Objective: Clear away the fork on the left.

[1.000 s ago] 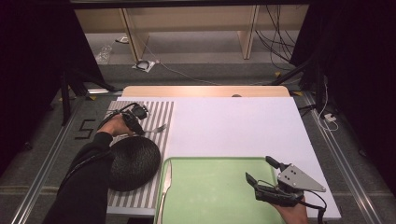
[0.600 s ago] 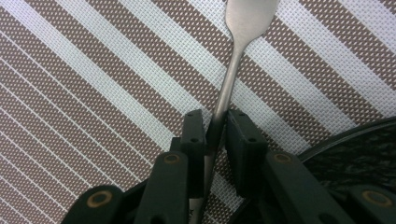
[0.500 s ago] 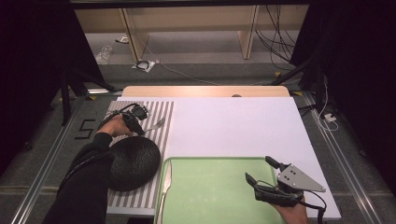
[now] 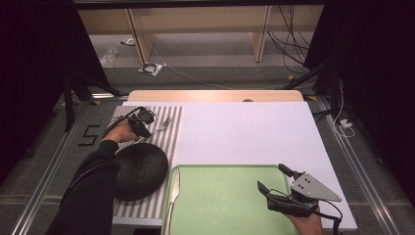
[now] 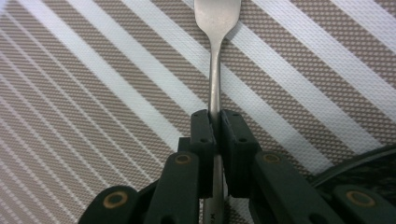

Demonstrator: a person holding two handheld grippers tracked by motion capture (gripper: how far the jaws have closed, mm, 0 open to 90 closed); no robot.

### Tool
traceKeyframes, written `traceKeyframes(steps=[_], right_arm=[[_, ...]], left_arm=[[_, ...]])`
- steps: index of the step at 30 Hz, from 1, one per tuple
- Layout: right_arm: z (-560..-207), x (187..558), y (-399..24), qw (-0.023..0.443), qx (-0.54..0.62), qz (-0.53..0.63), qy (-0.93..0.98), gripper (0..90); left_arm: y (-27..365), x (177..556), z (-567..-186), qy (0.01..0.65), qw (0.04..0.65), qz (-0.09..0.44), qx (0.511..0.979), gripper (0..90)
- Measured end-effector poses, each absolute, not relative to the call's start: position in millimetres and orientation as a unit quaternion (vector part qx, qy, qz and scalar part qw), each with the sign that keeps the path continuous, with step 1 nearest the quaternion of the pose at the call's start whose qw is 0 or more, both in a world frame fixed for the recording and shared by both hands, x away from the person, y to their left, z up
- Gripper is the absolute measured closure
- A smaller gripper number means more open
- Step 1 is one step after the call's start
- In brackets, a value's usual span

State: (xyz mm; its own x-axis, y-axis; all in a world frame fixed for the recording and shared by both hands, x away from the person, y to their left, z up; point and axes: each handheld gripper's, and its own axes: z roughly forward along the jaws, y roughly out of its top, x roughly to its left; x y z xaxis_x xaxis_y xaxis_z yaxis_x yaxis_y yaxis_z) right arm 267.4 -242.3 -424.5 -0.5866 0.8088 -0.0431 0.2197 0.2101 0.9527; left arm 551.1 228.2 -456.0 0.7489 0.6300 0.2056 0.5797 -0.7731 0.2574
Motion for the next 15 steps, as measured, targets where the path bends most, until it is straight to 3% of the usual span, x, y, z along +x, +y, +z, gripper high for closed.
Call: traceKeyframes(steps=[4,15], right_arm=[[-424,267,-242,0.284,0.355,0.519,0.724,16.1],[-425,267,-241,0.284,0.355,0.517,0.726,16.1]], left_arm=[[234,551,-449,0.327,0.093,0.171,0.925,83.7],[247,539,-429,0.35,0.102,0.179,0.914,83.7]])
